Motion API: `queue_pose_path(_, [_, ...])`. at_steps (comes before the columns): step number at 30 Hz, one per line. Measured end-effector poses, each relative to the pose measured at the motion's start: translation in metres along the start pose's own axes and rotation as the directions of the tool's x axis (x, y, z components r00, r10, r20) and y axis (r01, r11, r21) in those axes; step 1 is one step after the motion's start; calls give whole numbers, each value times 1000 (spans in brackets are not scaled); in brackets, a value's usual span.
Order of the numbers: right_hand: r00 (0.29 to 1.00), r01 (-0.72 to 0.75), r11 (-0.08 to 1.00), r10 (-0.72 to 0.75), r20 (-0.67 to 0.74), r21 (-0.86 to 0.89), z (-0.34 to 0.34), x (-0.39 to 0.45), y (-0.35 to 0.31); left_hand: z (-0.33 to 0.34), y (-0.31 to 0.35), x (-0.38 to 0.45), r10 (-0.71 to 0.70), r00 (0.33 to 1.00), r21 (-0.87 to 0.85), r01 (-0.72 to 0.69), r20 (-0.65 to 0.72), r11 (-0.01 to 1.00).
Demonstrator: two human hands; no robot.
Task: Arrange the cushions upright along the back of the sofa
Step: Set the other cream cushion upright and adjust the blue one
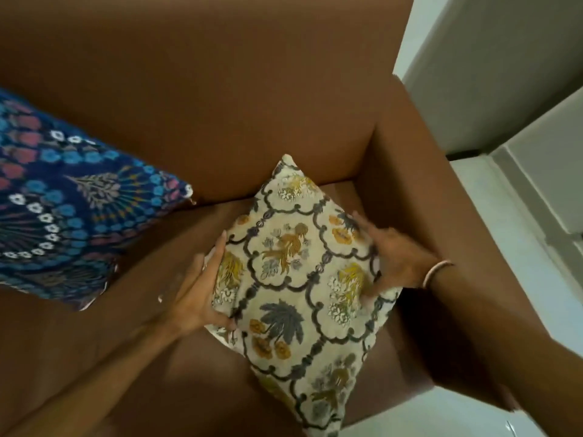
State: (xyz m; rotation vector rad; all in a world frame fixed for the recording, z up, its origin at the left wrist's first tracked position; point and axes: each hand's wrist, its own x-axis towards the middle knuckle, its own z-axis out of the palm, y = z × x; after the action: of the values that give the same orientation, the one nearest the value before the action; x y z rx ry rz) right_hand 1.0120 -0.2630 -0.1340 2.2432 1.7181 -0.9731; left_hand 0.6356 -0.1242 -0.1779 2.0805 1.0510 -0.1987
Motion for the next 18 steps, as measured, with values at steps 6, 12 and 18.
queue_pose_path(6, [987,109,951,-70,-142,289,20,-36,-17,-20,45,-41,68,987,470,8,-144,883])
queue_pose_path(12, [797,159,984,-76,-599,86,-48,-49,-21,-66,77,-30,356,849,576,-76,-391,814])
queue_pose_path(18, [621,33,999,-38,-783,-23,-120,9,2,-120,114,47,430,749,619,-33,-504,784])
